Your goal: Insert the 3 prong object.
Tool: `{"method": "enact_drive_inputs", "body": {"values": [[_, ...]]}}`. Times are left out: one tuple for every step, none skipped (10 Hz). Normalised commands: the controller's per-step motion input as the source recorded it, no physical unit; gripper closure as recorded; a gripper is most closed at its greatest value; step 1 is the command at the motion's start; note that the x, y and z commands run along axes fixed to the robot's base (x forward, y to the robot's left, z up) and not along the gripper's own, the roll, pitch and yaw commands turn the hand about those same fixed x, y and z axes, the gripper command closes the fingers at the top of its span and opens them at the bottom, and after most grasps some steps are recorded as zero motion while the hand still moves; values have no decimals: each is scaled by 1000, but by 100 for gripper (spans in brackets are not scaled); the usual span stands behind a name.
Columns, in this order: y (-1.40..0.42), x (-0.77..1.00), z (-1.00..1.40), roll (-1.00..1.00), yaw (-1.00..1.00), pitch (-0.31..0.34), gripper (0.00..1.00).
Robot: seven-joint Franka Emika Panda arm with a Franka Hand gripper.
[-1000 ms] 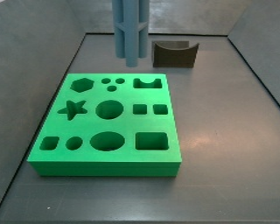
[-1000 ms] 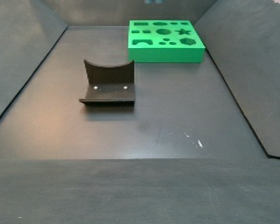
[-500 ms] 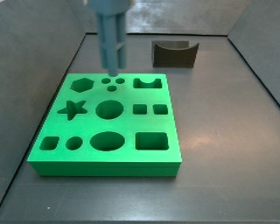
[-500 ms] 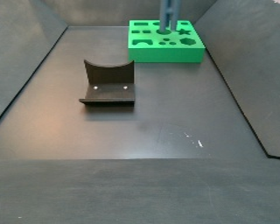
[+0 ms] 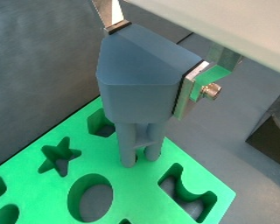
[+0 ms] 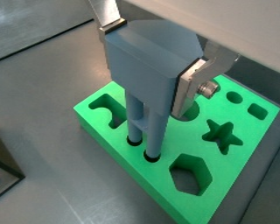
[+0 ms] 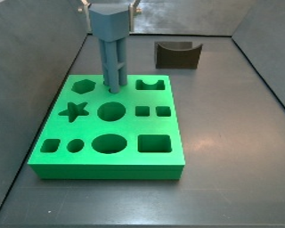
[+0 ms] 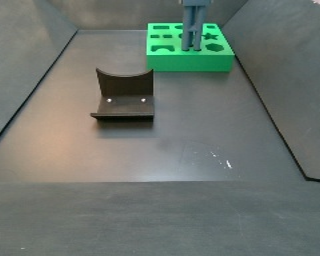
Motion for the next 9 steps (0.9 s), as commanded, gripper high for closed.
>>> {"method": "enact_drive_inputs", "body": {"values": [[217,0,-191,0,-194,57,100],[194,-63,-191,0,-131,23,100],[0,0,-329,-34,-40,0,100],[-9,0,-603,-51,0,-91,100],[-100,26,-783,0,-9,-100,100],[-129,14,-774,57,0,-90,100],[-46,0,-631,81,0,-74,100],[80,0,-17,-69,0,-11,100],[0,0,0,0,0,0,100]]}}
